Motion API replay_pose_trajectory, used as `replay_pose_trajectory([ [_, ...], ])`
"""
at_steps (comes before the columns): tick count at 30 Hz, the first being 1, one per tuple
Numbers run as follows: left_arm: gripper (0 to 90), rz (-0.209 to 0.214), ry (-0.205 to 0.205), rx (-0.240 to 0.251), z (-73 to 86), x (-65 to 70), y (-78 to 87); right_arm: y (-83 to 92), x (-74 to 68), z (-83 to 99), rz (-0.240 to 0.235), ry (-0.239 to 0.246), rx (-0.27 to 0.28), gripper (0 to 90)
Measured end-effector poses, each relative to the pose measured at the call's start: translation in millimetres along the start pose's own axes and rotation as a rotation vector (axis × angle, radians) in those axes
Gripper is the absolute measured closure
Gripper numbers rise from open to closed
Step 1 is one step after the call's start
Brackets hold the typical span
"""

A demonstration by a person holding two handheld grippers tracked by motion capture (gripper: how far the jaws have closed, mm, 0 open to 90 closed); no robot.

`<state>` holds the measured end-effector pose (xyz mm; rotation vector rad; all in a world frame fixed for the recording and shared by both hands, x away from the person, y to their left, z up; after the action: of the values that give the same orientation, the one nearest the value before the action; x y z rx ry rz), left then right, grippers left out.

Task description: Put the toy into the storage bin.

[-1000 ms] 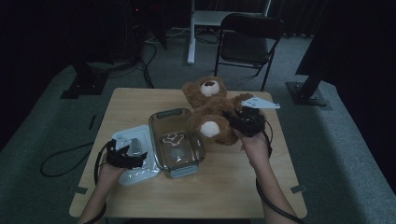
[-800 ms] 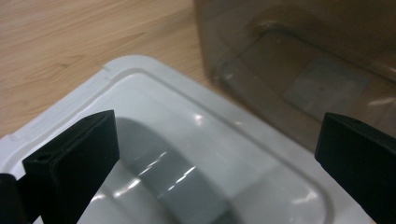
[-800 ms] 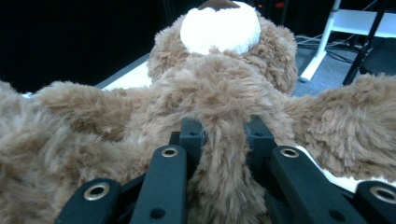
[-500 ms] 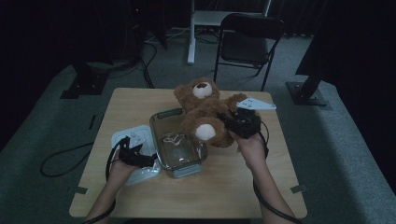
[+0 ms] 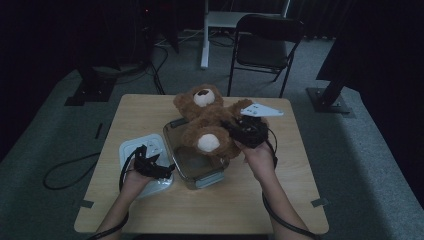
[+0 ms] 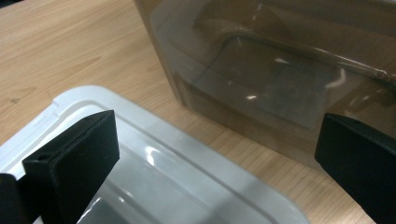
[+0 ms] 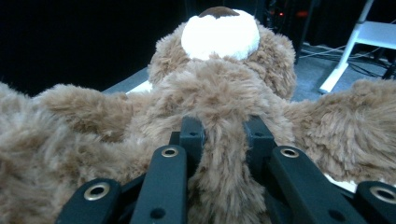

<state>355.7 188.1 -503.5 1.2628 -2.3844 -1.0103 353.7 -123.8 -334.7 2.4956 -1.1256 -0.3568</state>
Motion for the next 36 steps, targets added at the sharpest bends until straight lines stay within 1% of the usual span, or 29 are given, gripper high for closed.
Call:
replay_pose_trajectory([
  [3, 0.7, 0.006, 0.003, 0.012, -2.5, 2.6, -1.5, -6.0, -5.7, -0.2, -0.009, 0.003, -0.007, 75.0],
  [6, 0.7, 0.012, -0.003, 0.01, -4.9, 5.5, -3.4, -12.4, -9.7, 0.7, -0.012, 0.004, -0.015, 75.0],
  [9, 0.7, -0.004, -0.01, 0.015, -7.1, 8.5, -3.9, -18.2, -14.1, 2.1, -0.016, 0.008, -0.023, 75.0],
  [12, 0.7, -0.005, -0.015, 0.021, -7.8, 9.3, -1.8, -23.9, -19.5, 3.7, -0.023, 0.017, -0.03, 75.0],
  [13, 0.7, 0.001, -0.01, 0.026, -7.9, 9.1, -0.6, -26.2, -21.1, 4.3, -0.024, 0.017, -0.035, 75.0],
  [16, 0.6, -0.007, -0.003, 0.033, -7.5, 8.7, 2.7, -33.9, -24.8, 7.0, -0.027, 0.016, -0.053, 75.0],
  [20, 0.7, -0.015, -0.002, 0.032, -5.9, 6.9, 7.0, -44.9, -29.5, 15.6, -0.028, 0.017, -0.083, 74.9],
  [21, 0.7, -0.023, -0.001, 0.031, -5.1, 6.4, 8.1, -47.0, -30.2, 18.0, -0.022, 0.02, -0.085, 74.9],
  [22, 0.7, -0.02, 0.002, 0.03, -4.3, 5.9, 9.2, -48.9, -31.3, 20.2, -0.012, 0.022, -0.092, 74.9],
  [25, 0.7, -0.029, 0.002, 0.026, -1.5, 4.8, 11.6, -49.8, -33.0, 25.1, -0.011, 0.024, -0.104, 74.8],
  [27, 0.7, -0.026, 0.006, 0.028, 0.2, 4.6, 13.1, -49.1, -34.2, 30.1, -0.011, 0.023, -0.108, 74.8],
  [29, 0.7, -0.038, -0.003, 0.02, 2.3, 3.5, 14.7, -48.3, -34.4, 34.3, -0.012, 0.019, -0.111, 74.8],
  [31, 0.7, -0.044, 0.004, 0.015, 4.0, 1.7, 15.5, -48.9, -35.1, 39.5, -0.007, 0.018, -0.114, 74.7],
  [32, 0.7, -0.043, 0.008, 0.017, 4.3, 1.2, 16.1, -50.8, -36.2, 43.2, -0.005, 0.015, -0.123, 74.6],
  [33, 0.7, -0.04, 0.009, 0.016, 4.6, 0.3, 17.2, -52.5, -36.9, 45.7, -0.002, 0.019, -0.131, 74.1],
  [34, 0.7, -0.045, 0.012, 0.024, 4.5, 0.0, 17.9, -54.8, -37.4, 49.3, -0.003, 0.018, -0.14, 70.3],
  [35, 0.7, -0.045, 0.014, 0.023, 4.4, -0.1, 18.9, -57.3, -37.1, 52.6, -0.013, 0.012, -0.148, 63.1],
  [36, 0.7, -0.047, 0.015, 0.024, 4.1, -0.3, 19.7, -59.5, -36.6, 54.8, -0.024, 0.009, -0.164, 59.4],
])
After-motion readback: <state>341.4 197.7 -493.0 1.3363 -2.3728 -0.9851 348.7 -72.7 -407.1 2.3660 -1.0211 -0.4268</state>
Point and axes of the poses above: each handheld gripper's, and its own axes: y roughly backward along the jaws, z roughly out of its underside, x roughly to its right, the point moved 1 cm from there along -y, roughly forward along the jaws, and after that the axes turned 3 degrees about -x, right-handed, at the moved point
